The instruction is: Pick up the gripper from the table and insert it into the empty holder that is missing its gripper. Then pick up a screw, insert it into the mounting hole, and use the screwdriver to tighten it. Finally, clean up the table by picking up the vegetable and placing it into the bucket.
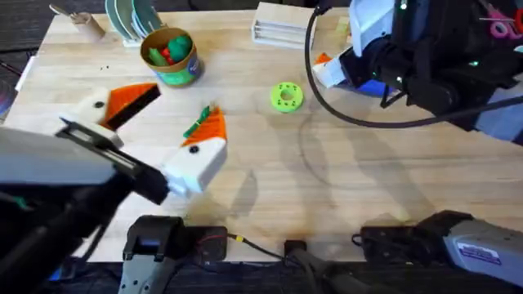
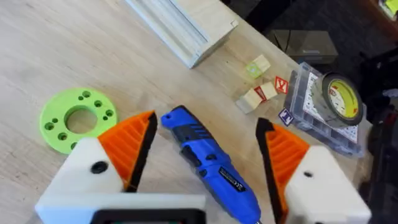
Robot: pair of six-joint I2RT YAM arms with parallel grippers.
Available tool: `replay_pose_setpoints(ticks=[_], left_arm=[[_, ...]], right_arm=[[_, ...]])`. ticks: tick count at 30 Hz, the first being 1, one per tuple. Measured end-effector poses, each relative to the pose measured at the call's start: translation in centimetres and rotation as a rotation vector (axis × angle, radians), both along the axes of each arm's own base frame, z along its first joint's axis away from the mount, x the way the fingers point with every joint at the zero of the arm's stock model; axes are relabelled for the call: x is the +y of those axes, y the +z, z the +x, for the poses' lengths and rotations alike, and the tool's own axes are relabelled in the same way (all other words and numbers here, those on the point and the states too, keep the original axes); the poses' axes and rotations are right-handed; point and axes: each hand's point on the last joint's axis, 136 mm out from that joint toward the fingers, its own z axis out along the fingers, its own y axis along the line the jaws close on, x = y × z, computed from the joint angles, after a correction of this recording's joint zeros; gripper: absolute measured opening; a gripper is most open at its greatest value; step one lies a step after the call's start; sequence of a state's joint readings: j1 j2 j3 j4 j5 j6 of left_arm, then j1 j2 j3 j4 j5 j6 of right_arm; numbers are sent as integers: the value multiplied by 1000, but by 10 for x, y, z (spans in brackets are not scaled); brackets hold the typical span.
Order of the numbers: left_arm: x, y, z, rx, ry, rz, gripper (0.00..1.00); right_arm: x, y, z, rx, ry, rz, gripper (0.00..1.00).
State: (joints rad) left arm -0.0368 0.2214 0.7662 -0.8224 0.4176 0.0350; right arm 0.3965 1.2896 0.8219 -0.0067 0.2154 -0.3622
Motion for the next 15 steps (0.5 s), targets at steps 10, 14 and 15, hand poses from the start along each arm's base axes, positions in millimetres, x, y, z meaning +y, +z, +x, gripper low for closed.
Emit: replay_pose_setpoints(ticks=[10, 14, 15], left_arm=[[47, -26, 27, 414, 240, 190, 993], [56, -45, 43, 519, 277, 239, 993], [58, -49, 46, 544, 284, 250, 993]], right_arm=[[0, 0, 0, 0, 0, 0, 992], [0, 0, 0, 1, 0, -1, 992], [0, 0, 0, 1, 0, 0, 993]])
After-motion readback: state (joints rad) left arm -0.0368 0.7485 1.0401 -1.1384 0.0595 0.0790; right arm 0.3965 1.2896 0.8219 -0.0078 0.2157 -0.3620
